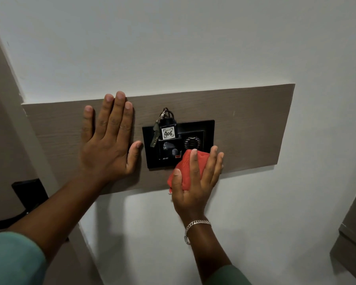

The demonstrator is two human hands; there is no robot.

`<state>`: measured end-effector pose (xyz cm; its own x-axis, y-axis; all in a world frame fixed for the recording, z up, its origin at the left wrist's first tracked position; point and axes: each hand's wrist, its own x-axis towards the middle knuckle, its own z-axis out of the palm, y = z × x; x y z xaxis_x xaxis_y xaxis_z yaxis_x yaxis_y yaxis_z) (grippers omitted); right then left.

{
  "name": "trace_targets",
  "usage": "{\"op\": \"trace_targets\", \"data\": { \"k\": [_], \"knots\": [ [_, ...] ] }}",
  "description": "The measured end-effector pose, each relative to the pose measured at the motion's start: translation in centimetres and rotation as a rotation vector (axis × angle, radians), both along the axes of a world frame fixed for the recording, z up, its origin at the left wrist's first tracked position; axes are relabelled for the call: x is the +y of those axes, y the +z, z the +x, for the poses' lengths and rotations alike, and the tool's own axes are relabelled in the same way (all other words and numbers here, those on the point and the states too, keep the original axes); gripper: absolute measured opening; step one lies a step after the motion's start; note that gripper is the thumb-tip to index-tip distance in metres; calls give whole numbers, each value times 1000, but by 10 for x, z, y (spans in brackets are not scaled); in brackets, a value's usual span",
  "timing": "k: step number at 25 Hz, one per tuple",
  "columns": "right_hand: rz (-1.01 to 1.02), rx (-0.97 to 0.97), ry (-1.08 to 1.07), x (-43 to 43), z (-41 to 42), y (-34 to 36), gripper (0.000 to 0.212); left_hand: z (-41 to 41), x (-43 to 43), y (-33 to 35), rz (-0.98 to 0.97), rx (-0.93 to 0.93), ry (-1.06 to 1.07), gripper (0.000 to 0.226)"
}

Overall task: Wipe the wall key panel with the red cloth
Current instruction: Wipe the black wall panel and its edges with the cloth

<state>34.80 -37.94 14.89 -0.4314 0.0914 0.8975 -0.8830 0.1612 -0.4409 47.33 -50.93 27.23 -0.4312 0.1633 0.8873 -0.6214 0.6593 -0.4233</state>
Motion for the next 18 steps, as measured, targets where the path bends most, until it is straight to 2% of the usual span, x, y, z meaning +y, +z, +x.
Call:
{"op": "trace_targets", "data": {
  "k": [4, 6, 9, 11, 14, 16, 18],
  "knots": [
    [184, 142, 18, 23, -23, -9, 57, 0, -1, -1, 20, -13, -8, 77],
    [203, 116, 48, 35, -29, -8, 58, -1, -3, -1, 21, -5, -21, 77],
    [69, -78, 82, 50, -31, 2, 57, -2, -5, -2, 5, 9, -25, 78],
    [-61, -140, 99, 57, -30, 19, 54, -3, -6, -3, -6, 22, -32, 78],
    [-170, 16, 173, 49, -19, 55, 54, -4, -7, -4, -5, 27, -53, 79],
    [-54, 163, 227, 30, 1, 74, 53, -3, -7, -3, 1, 26, -73, 80],
    [149, 281, 156, 14, 13, 75, 54, -3, -7, -2, 1, 26, -75, 80]
  ]
}}
